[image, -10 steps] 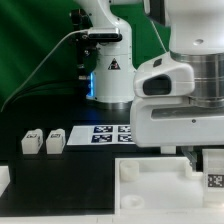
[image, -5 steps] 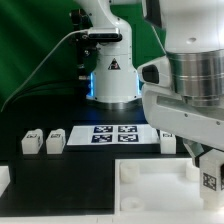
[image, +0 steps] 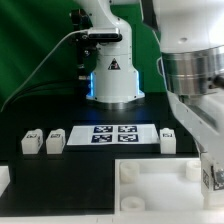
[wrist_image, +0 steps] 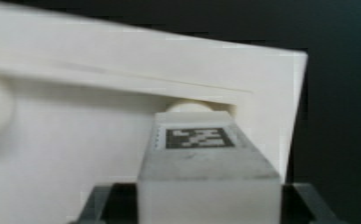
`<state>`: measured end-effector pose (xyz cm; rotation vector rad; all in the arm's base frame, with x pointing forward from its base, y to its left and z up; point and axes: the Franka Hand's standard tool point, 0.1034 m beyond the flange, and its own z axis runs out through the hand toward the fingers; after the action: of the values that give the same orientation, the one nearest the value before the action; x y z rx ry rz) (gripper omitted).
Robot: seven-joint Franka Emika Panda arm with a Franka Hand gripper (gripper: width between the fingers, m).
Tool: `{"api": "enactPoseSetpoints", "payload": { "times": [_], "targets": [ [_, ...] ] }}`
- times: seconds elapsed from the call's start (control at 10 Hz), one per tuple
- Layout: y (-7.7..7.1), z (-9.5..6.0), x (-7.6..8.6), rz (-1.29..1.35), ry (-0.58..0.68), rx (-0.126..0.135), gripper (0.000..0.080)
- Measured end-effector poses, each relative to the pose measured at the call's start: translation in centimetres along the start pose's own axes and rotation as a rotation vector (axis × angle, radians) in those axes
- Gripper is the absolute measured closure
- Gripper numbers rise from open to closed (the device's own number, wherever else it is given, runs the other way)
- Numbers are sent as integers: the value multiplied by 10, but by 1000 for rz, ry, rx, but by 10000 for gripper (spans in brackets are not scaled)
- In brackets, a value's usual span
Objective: Assemble one leg
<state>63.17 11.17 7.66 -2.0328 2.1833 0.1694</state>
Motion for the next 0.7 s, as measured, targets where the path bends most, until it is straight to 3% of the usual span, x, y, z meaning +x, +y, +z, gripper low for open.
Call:
{"api": "enactPoseSetpoints", "payload": {
  "times": [0.3, 0.4, 0.5, 0.6, 0.7],
  "targets": [
    [1, 1, -3, -94, -6, -4, 507],
    [2, 1, -4, -220, -4, -9, 341],
    [4, 1, -6, -421, -5, -31, 190],
    [5, 0, -10, -564, 1, -43, 190],
    [5, 2, -9, -650, 8, -23, 162]
  ]
}}
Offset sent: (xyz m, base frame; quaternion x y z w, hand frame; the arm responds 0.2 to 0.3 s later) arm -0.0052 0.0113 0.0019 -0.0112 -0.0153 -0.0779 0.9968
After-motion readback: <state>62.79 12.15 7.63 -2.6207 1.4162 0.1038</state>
